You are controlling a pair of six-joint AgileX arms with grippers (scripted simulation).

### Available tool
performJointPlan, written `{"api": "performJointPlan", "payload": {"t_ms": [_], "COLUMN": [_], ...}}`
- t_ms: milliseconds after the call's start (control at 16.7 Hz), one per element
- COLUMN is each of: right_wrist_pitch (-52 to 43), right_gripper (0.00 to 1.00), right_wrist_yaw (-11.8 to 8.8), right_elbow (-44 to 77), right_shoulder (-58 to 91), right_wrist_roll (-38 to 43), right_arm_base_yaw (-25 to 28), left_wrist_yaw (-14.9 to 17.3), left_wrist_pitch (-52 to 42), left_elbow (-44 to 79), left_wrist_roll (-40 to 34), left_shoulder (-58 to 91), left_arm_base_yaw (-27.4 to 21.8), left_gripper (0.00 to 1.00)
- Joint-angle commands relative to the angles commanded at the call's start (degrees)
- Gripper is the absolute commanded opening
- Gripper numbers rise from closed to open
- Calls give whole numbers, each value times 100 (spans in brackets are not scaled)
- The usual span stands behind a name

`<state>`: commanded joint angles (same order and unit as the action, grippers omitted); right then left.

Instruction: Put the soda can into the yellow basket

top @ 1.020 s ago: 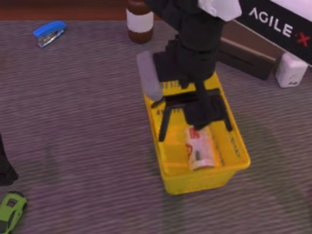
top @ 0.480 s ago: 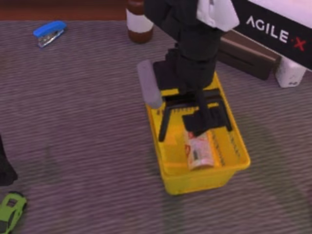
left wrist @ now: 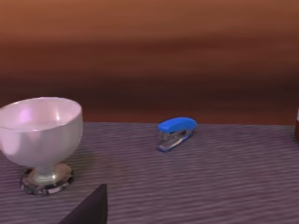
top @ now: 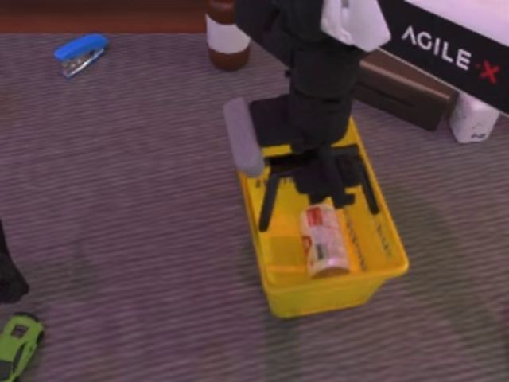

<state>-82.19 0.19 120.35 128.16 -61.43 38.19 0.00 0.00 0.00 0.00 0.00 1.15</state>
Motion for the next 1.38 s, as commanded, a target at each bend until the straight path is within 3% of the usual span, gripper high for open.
{"api": "performJointPlan", "payload": {"t_ms": [240,300,1380], "right_wrist_pitch": [0,0,0], "right_gripper": [2,0,0], "right_wrist_yaw": [0,0,0], "right_elbow": [0,0,0], "right_shoulder": [0,0,0], "right_wrist_roll": [0,0,0], "right_arm_base_yaw": [0,0,0], "left_wrist_yaw": [0,0,0], "left_wrist_pitch": [0,0,0], "left_elbow": [0,0,0], "left_wrist_roll": [0,0,0], "left_shoulder": [0,0,0], "left_arm_base_yaw": [0,0,0], "left_gripper": [100,100,100]}}
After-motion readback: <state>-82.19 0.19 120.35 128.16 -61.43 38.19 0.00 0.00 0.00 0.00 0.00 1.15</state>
